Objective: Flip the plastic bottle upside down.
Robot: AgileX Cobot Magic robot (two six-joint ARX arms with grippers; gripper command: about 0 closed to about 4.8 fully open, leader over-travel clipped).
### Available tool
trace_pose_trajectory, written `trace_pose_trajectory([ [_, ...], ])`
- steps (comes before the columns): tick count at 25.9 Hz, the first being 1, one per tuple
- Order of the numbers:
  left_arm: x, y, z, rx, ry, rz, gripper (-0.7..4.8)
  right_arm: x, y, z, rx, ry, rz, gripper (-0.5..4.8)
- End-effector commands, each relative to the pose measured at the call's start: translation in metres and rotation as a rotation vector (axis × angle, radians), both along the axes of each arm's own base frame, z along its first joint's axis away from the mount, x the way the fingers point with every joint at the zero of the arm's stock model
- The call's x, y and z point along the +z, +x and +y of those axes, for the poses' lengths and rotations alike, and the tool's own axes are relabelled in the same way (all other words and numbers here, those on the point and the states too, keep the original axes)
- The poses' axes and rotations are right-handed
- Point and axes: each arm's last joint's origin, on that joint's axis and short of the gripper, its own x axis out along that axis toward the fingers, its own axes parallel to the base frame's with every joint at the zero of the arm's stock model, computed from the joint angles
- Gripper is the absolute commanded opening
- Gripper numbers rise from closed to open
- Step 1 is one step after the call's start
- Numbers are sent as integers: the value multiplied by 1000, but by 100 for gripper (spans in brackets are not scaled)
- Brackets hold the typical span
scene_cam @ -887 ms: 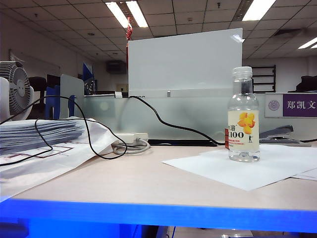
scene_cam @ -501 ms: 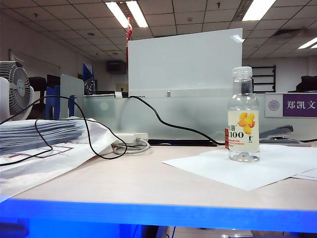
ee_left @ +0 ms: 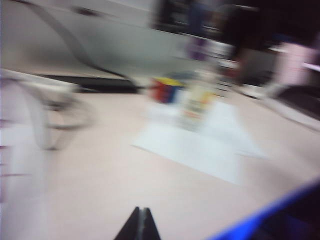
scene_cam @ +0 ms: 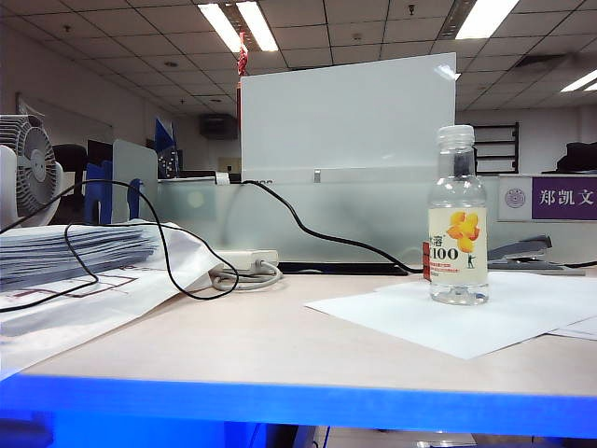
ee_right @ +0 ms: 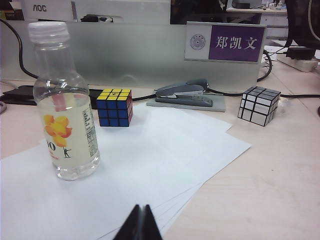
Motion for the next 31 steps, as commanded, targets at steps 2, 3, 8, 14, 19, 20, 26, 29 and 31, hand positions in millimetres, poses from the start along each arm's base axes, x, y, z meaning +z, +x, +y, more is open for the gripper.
trace_pose_trajectory([
  [2,2,-2,-6,-95,-6,-8,-5,0,0,0,11,4,-15,-8],
  [3,2,-3,-8,-103,-5,-10,-5,0,0,0,10,24,-16,-8],
  [8,2,-4,-13,-157,3,-18,-5,2,0,1,47,211,-35,-8],
  [14,2,-5,-15,-164,5,-21,-5,9,-1,7,246,439,-66,-8],
  [19,2,-5,-15,-153,1,-21,-5,10,-1,6,228,468,-80,-8],
  [20,2,-5,-15,-153,-1,-18,-5,10,-1,6,227,468,-78,-8],
  [26,2,-5,-15,-153,-1,-18,-5,12,0,5,186,429,-108,-9],
  [29,2,-5,-15,-154,-1,-18,-5,16,2,4,163,371,-149,-9],
  [31,2,-5,-15,-154,-1,-18,-5,20,7,4,175,330,-182,-9],
])
